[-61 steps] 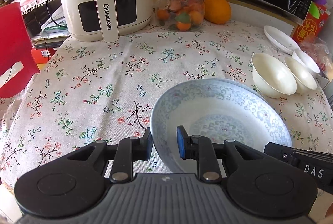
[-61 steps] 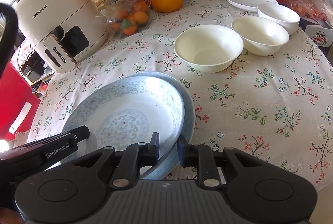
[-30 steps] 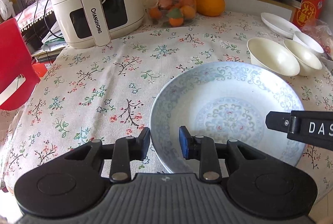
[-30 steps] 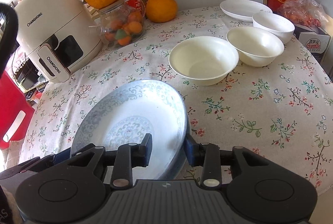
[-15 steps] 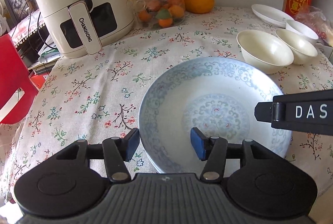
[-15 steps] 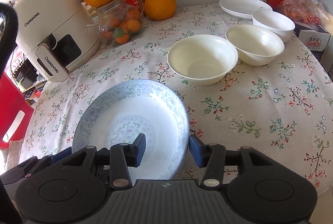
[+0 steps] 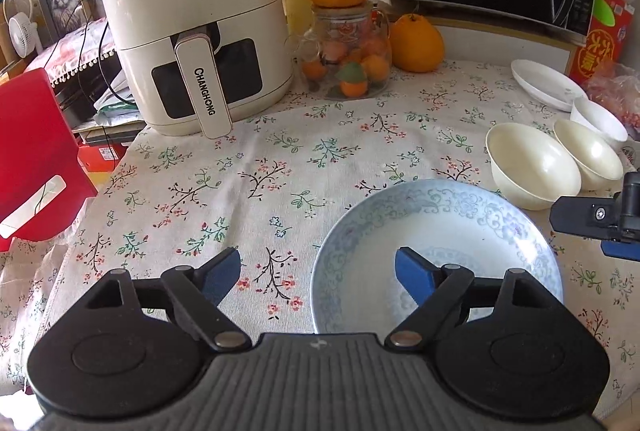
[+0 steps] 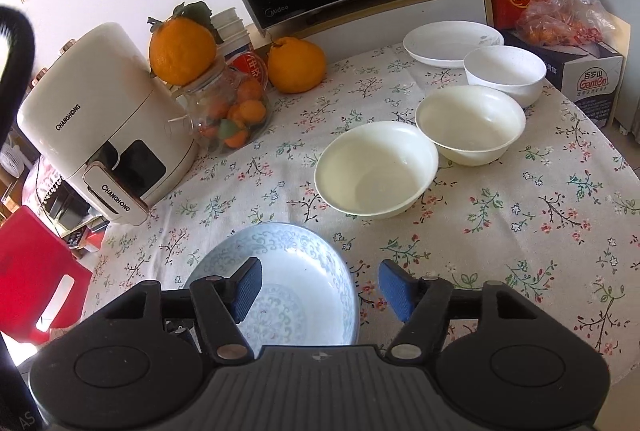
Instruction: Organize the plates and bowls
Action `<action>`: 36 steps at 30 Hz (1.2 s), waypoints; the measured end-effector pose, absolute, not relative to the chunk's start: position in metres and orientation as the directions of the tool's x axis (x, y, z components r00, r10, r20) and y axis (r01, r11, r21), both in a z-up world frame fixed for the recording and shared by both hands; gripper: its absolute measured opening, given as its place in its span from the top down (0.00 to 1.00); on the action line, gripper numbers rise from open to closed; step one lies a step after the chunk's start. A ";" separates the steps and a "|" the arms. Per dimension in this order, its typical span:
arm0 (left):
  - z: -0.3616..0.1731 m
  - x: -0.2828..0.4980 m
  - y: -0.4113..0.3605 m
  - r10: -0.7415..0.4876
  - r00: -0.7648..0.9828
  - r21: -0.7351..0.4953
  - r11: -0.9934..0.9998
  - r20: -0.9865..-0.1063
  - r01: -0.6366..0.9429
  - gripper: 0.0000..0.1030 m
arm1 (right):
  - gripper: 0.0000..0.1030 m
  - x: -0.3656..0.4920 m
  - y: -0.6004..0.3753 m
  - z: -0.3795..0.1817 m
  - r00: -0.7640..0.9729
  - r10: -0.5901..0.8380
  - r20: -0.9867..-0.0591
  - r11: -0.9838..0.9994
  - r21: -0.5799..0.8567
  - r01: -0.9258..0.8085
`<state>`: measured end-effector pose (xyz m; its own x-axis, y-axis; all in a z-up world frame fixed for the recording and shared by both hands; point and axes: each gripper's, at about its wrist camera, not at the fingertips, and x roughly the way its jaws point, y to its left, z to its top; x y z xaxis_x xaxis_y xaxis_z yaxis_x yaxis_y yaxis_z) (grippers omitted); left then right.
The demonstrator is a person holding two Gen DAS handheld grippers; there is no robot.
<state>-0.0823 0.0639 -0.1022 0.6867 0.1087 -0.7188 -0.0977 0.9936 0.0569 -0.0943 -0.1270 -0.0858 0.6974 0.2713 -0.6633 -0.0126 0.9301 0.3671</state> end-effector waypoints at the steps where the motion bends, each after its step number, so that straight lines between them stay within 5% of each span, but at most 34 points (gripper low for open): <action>1: -0.102 -0.081 0.067 0.098 0.684 0.040 0.994 -0.723 -0.100 0.19 | 0.38 -0.094 -0.131 -0.085 0.692 0.297 -0.657 0.922 0.387 -0.028; 10: -0.100 -0.067 0.088 0.110 0.671 -0.031 0.981 -0.733 -0.194 0.18 | 0.35 -0.092 -0.165 -0.097 0.671 0.322 -0.668 0.865 0.496 0.078; 36: -0.079 -0.026 0.080 0.019 0.673 -0.159 0.966 -0.740 -0.202 0.18 | 0.29 -0.070 -0.203 -0.084 0.725 0.238 -0.646 0.864 0.483 0.146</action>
<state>-0.0256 0.0796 -0.0794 0.6728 0.0187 -0.7396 -0.2021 0.9663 -0.1594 -0.0698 -0.2025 -0.0840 0.7254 0.2380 -0.6458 0.1464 0.8635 0.4826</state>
